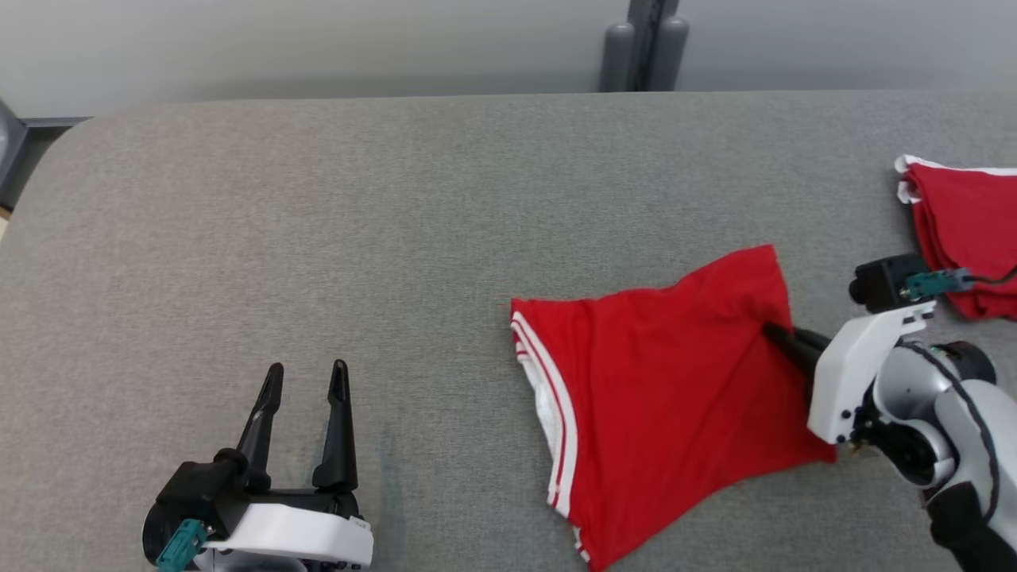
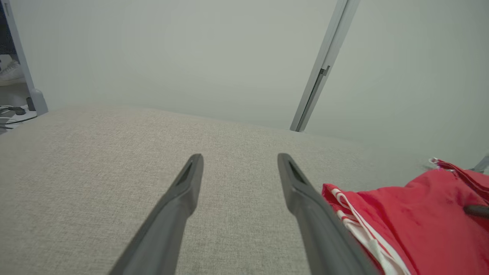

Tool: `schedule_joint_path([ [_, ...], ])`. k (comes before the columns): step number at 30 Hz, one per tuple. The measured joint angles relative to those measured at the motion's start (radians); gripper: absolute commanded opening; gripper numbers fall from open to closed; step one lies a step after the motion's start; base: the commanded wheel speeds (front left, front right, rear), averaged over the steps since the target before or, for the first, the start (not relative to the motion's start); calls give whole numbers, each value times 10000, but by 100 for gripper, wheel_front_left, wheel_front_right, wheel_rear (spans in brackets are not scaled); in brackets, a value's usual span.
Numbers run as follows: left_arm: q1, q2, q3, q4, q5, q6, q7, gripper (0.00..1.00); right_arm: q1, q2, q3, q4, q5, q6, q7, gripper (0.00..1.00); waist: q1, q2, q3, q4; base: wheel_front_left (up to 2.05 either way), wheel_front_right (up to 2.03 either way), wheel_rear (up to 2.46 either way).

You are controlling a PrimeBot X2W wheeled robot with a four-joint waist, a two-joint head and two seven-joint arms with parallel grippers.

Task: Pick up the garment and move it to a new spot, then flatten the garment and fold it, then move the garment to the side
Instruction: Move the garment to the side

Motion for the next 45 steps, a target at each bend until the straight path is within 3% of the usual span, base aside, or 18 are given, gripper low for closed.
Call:
schedule_joint_path([
  [11, -384, 213, -81, -222, 303, 10, -10, 100, -445, -719, -890, -510, -226, 0, -46, 0, 0, 0, 514, -1778, 0, 0, 0],
  [19, -752, 495, -159, -357, 458, 10, 219, 100, -759, -362, -1049, -752, -493, 0, -123, 0, 0, 0, 1034, -3422, 0, 0, 0],
  [24, -844, 579, -198, -428, 516, 23, 345, 100, -1049, 36, -857, -633, -660, 0, -209, 0, 0, 0, 1247, -3988, 0, 0, 0],
  [31, -846, 617, -282, -454, 516, 58, 408, 100, -1939, 253, -669, -374, -830, -2, -303, 0, 0, 0, 1233, -3825, 0, 0, 0],
  [45, -909, 637, -489, -621, 504, 96, 407, 100, -4500, 546, -1595, 543, -1302, 0, -257, 0, 0, 0, 1623, -2893, 0, 0, 0],
])
